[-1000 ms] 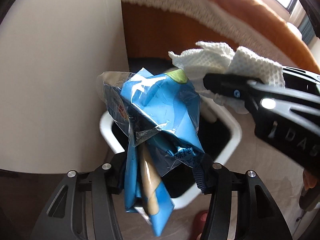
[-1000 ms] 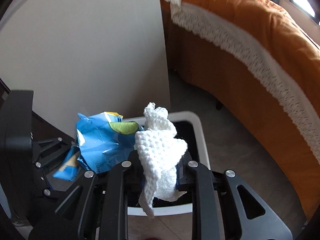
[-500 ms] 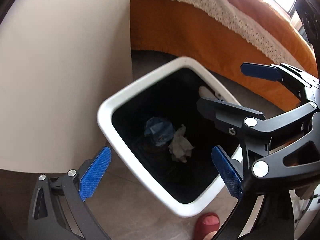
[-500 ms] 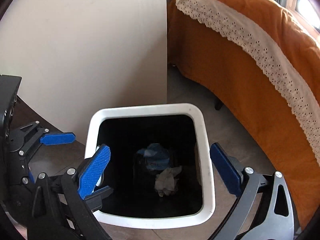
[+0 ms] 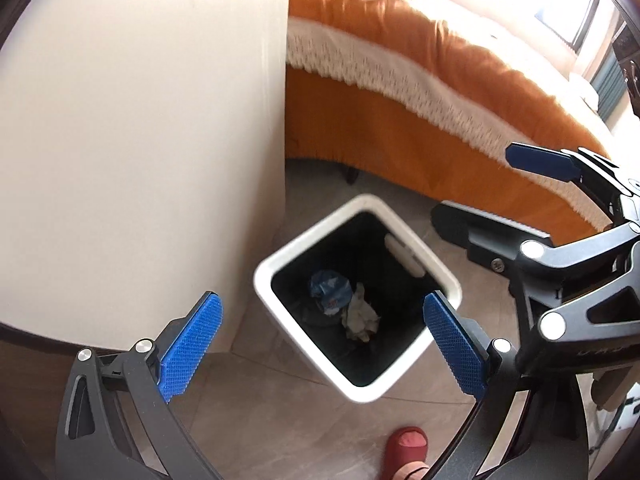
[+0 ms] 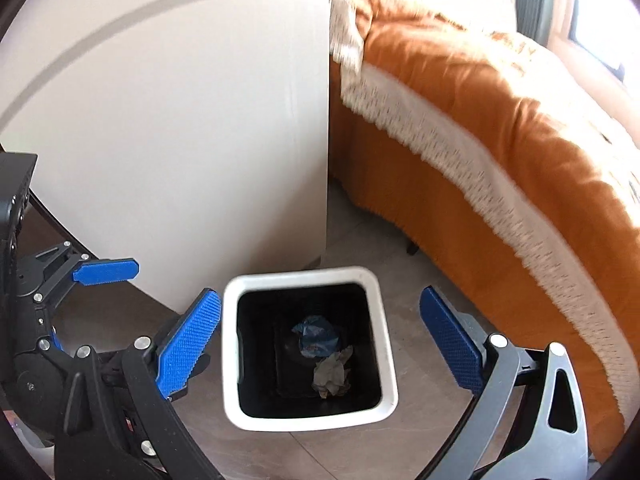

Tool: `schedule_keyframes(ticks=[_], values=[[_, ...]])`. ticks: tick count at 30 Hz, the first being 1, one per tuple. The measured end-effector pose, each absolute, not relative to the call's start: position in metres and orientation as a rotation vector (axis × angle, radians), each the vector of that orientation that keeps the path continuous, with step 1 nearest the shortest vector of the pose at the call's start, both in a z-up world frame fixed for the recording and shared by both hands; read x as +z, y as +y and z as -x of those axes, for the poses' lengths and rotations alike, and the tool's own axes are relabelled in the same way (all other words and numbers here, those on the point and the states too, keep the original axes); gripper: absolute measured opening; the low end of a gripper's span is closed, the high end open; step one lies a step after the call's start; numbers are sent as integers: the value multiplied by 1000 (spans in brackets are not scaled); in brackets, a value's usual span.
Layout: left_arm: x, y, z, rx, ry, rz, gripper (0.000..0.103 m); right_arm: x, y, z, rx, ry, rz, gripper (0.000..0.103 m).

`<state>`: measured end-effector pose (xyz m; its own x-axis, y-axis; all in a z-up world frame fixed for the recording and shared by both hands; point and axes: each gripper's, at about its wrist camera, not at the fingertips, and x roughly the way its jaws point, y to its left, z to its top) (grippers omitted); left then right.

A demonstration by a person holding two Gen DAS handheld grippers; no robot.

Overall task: Collect trash
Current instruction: 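Raise both open tools from the bin back toward the desk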

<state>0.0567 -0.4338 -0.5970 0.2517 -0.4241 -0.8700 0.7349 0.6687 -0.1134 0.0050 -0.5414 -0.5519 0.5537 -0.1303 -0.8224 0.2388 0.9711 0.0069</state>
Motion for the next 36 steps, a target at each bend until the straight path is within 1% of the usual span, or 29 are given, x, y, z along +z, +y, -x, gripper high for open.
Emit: schedule_keyframes(ticks=[6,12,19,27,32,36], values=[[-514,-416,-47,-799,986,-321,99,-462,-523,6,-221,902,-94,100],[-406,-387,-41,-759,922,-280,99,-364,-506,17,-218,814,-95,100],[-297,-340,-40,-704,849,-194,99,-254,-478,21,-187,692,-101,100],[-204,-267,-56,-611,746,-150,99,-170,-426,0,-118,572,-71,100],[-166,-217,-70,-529,694,-132,99,-137,-386,-19,-54,527,-38,100],[-147,-179,-81,-465,662,-125,99,-119,-350,-37,1,512,-19,100]])
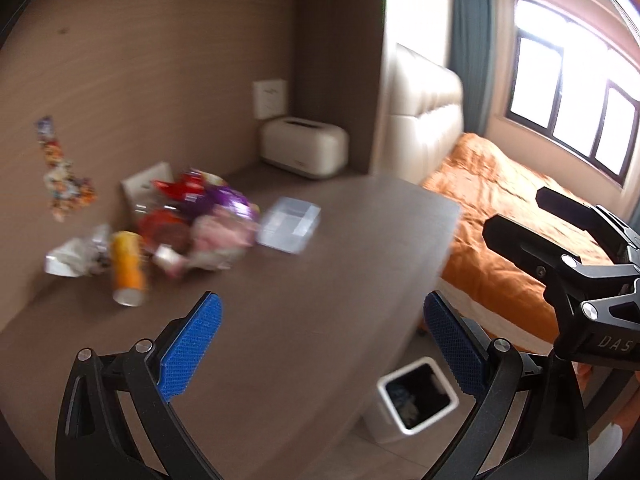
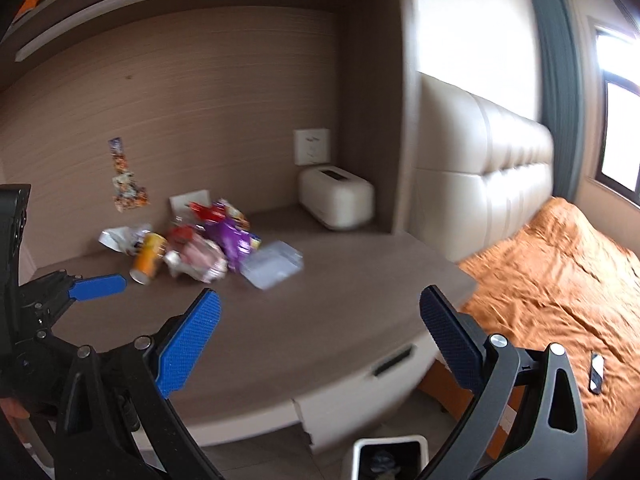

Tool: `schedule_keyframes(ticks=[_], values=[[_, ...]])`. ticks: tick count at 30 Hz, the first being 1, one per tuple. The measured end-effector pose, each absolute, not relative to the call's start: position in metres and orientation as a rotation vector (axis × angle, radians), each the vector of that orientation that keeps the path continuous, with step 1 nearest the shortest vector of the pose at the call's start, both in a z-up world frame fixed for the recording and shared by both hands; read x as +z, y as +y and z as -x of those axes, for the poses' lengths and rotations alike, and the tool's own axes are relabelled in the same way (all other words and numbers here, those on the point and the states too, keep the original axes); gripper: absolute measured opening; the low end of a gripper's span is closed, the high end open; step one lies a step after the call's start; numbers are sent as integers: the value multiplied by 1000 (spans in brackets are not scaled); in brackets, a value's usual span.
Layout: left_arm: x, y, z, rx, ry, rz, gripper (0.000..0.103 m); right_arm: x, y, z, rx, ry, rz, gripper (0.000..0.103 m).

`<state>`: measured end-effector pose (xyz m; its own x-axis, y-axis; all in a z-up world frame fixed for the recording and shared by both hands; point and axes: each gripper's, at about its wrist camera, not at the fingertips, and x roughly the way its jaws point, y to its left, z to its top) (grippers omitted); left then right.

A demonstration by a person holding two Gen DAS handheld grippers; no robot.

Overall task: Collect trash
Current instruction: 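Raise both open tools from the bin back toward the desk, then grasp the orange juice cup with left tool while right tool grasps the pink wrapper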

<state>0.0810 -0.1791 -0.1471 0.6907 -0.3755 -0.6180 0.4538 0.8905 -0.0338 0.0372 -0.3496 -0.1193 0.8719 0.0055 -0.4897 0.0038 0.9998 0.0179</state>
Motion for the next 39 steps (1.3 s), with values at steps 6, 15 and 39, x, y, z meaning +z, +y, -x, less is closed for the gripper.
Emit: schedule_keyframes(ticks=[6,15,39], values=[[-129,-114,-102,-382,630,-113,99,-105,-291,-63,58,495,-9,100],[-123,-27,-135,-313,627,-139,99,-95,-209,-88,64,486,9,100],[-175,0,-230,-204,706,-103,99,-186,-184,-177,4,708,-59,100]])
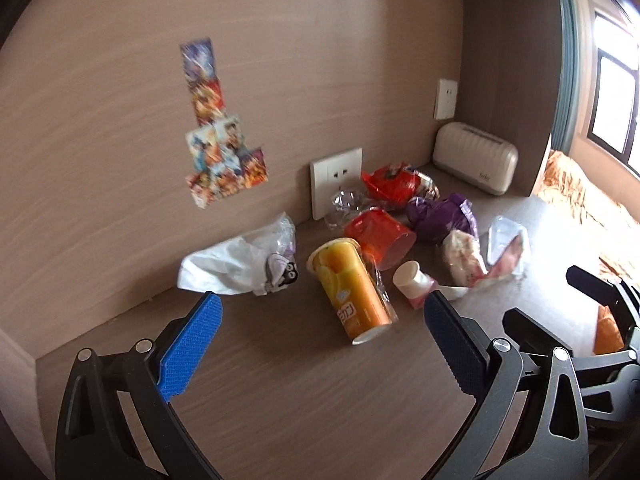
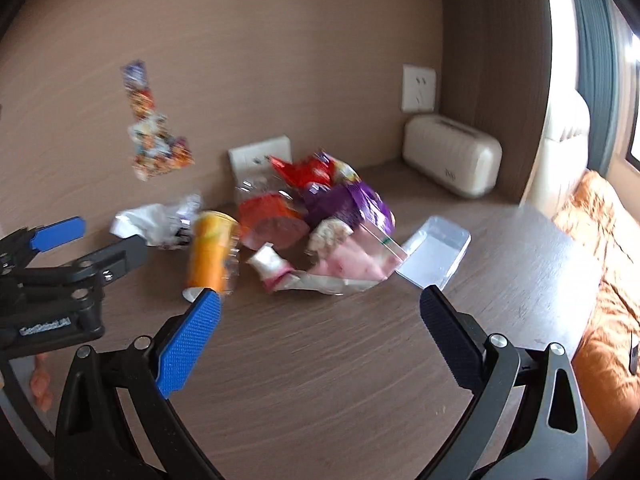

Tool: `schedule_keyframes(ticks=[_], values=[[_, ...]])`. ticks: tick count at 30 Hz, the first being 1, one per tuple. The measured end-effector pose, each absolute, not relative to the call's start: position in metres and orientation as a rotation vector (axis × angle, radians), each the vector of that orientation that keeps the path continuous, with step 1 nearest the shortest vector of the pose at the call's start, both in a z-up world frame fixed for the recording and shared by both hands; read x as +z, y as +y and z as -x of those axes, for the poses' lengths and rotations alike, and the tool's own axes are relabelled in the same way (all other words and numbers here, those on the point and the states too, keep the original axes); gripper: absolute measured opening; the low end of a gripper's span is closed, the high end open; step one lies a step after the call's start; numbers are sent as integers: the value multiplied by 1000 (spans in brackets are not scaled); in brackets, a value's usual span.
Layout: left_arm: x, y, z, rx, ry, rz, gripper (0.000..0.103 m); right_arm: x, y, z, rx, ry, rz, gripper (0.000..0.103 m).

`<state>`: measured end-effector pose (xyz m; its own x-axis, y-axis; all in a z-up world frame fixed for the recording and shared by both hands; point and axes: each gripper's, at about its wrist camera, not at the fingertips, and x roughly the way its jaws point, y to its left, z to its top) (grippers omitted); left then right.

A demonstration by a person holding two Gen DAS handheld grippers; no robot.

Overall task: Collect trash
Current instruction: 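Grasp the orange juice cup with left tool while right tool grasps the pink wrapper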

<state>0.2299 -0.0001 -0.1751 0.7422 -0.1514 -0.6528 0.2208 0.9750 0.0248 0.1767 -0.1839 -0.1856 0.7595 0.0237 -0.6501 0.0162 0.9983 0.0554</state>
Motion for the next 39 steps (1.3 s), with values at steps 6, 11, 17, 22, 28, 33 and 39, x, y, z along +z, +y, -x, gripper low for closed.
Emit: schedule_keyframes(ticks=[6,11,17,22,28,33,39], values=[[-198,-7,-263,-205,753,-51,99,-211,-198,-209,3,778,-153,100],[-206,-7,-279,-181,755,-43,99,-220,-200,-221,-8,790,-196,100],[-220,-7,-291,-158,783,-76,99,-228,-197,-228,-12,795,-190,80],[-231,-11,-298,-150,814,-85,99,-235,-200,-232,4,804,-221,68],[-243,-17,-309,-172,867,-77,94,-235,-204,-232,21,801,-262,55],[-253,-24,-314,-207,902,-68,71,-237,-210,-232,16,808,-285,37],[-265,-33,-313,-213,924,-99,41,-240,-213,-232,31,820,-309,36]])
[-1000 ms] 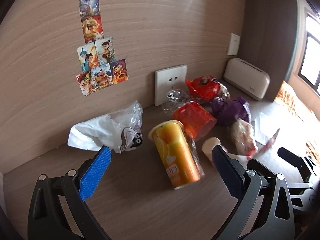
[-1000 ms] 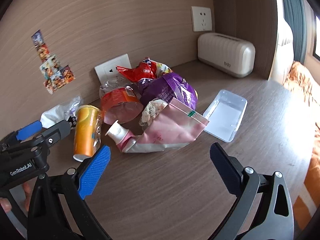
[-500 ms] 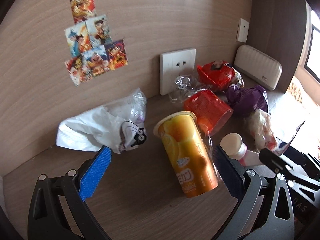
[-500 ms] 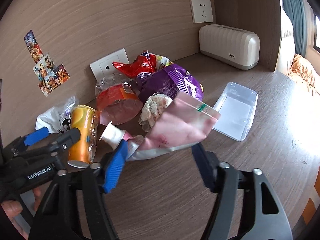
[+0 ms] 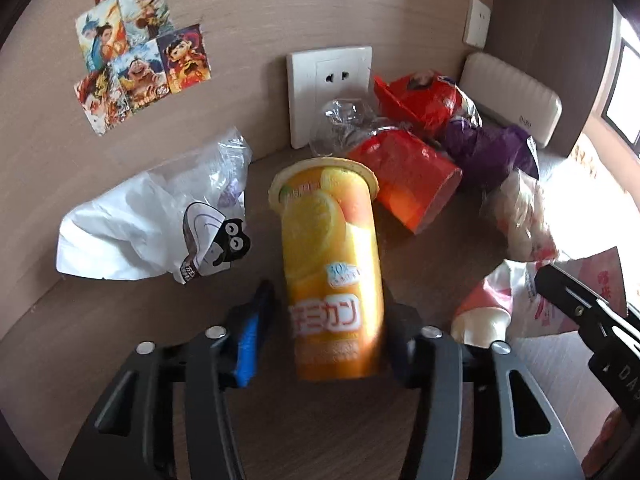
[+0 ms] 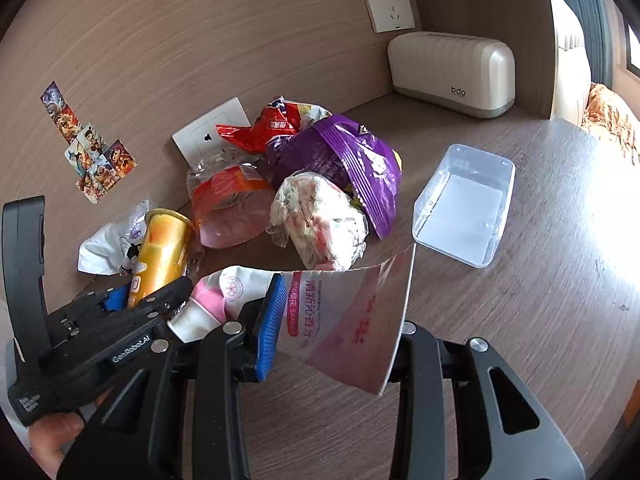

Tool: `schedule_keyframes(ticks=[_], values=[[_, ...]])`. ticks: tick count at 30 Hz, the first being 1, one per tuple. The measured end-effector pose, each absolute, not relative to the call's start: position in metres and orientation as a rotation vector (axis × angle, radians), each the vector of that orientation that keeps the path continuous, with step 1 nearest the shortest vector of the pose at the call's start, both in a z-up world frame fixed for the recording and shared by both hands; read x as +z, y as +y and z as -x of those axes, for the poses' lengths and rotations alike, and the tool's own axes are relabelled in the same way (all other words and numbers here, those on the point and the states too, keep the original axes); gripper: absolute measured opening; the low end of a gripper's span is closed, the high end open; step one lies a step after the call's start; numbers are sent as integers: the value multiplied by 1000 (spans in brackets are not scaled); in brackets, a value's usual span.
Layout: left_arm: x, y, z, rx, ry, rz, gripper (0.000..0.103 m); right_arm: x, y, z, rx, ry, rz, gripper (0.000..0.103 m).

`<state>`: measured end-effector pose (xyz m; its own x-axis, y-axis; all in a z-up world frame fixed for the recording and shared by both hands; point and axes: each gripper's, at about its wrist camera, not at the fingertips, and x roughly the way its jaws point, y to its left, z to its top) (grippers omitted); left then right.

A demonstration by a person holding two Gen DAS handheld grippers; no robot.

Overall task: Collect trash
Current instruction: 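Grasp the orange juice cup with left tool while right tool grasps the pink wrapper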

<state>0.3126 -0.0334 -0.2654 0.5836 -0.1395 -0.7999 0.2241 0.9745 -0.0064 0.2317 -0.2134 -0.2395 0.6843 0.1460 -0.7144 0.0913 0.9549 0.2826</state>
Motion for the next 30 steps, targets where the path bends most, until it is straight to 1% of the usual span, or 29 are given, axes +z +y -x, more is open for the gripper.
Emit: schedule_keyframes(ticks=[3,4,5,8,17,30], values=[[-266,-35,-313,-219,923,-95,40,-239,-214,-230,44,824,-307,33],[-266,-36,-315,-224,923,-94,40,-239,-214,-231,52,828,-311,30],[-266,-35,-315,-229,923,-93,40,-239,-215,-231,63,834,-318,21],[-265,-31,-314,-241,921,-76,40,-237,-216,-230,81,828,-331,17],[-247,-24,-298,-231,878,-89,39,-214,-220,-224,131,769,-371,9],[-204,-25,-269,-261,812,-90,39,-182,-217,-203,150,714,-345,8]])
